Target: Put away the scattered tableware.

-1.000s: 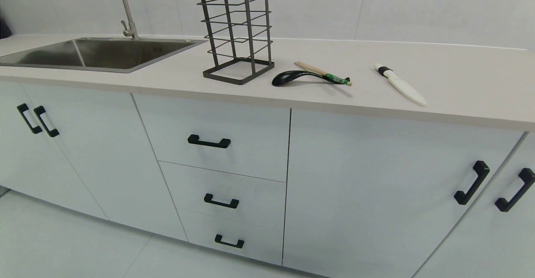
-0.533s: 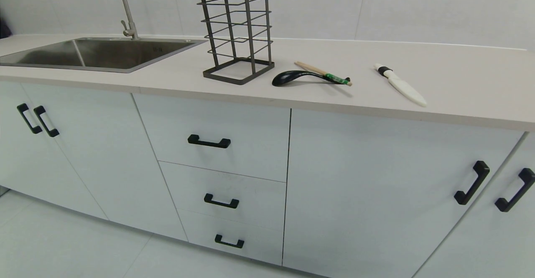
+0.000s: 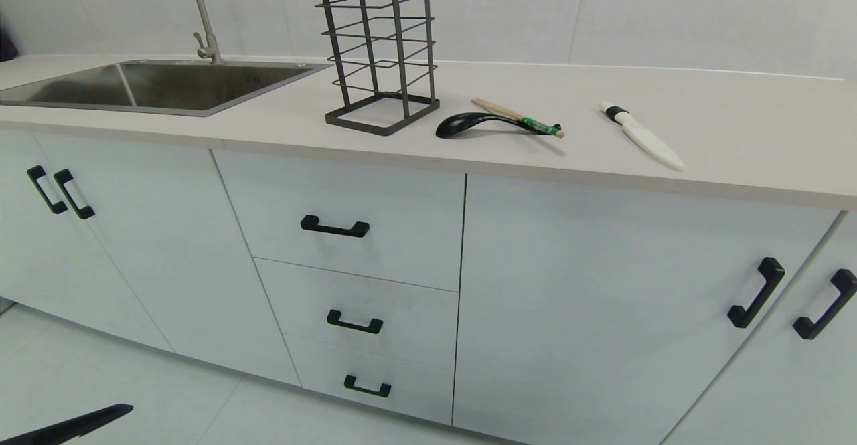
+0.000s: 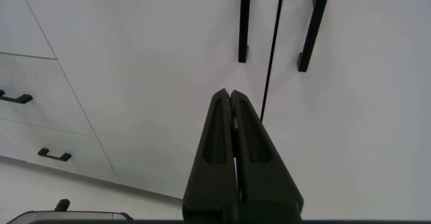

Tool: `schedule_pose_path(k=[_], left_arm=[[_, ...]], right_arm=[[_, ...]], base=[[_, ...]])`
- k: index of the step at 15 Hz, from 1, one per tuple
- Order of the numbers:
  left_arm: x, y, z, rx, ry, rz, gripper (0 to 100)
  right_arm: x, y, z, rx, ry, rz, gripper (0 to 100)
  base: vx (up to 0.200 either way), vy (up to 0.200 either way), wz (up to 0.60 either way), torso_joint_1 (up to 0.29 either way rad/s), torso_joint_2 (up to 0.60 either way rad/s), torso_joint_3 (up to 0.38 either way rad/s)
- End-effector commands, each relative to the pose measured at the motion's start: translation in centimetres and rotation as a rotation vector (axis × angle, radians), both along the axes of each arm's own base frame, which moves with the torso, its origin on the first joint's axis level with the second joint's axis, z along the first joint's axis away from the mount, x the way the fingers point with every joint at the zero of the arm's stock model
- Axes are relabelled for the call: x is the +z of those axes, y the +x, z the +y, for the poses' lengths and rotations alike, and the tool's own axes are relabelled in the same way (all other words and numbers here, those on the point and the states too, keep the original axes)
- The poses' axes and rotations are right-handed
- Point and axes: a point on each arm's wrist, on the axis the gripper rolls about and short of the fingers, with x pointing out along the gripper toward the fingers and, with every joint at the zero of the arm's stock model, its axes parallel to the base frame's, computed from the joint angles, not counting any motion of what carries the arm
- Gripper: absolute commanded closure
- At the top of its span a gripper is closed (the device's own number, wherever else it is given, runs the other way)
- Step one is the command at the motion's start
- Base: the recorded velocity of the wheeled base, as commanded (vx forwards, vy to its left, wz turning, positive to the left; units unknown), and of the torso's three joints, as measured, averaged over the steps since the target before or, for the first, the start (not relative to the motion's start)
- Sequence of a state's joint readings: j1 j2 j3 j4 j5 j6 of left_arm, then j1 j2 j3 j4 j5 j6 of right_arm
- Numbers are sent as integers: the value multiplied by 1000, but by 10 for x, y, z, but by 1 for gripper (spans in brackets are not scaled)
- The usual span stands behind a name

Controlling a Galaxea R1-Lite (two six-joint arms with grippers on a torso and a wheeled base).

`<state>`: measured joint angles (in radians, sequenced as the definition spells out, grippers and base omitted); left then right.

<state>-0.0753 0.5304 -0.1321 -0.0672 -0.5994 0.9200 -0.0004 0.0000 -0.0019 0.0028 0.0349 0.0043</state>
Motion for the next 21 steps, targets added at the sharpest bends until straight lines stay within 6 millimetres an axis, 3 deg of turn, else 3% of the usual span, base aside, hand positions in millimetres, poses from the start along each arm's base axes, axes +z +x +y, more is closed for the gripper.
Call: schedule_pose_path(k=[1, 6, 10, 14, 21], left_arm=[[-4, 17, -2, -14, 60, 112, 0], [-7, 38, -3, -3, 228, 150, 0], [0, 71, -24, -159, 441, 138, 0], [6, 85, -33, -171, 480, 139, 0], [-15, 111, -43, -175, 515, 208, 0]], right_arm=[[0, 0, 0, 1, 0, 1, 100], [0, 0, 0, -1, 0, 1, 100], [0, 0, 0, -1, 0, 1, 100], [0, 0, 0, 1, -1, 2, 100], [0, 0, 0, 1, 0, 2, 100]], base=[[0, 0, 0, 0, 0, 0], [0, 0, 0, 0, 0, 0], [0, 0, 0, 0, 0, 0], [0, 0, 0, 0, 0, 0], [0, 0, 0, 0, 0, 0]])
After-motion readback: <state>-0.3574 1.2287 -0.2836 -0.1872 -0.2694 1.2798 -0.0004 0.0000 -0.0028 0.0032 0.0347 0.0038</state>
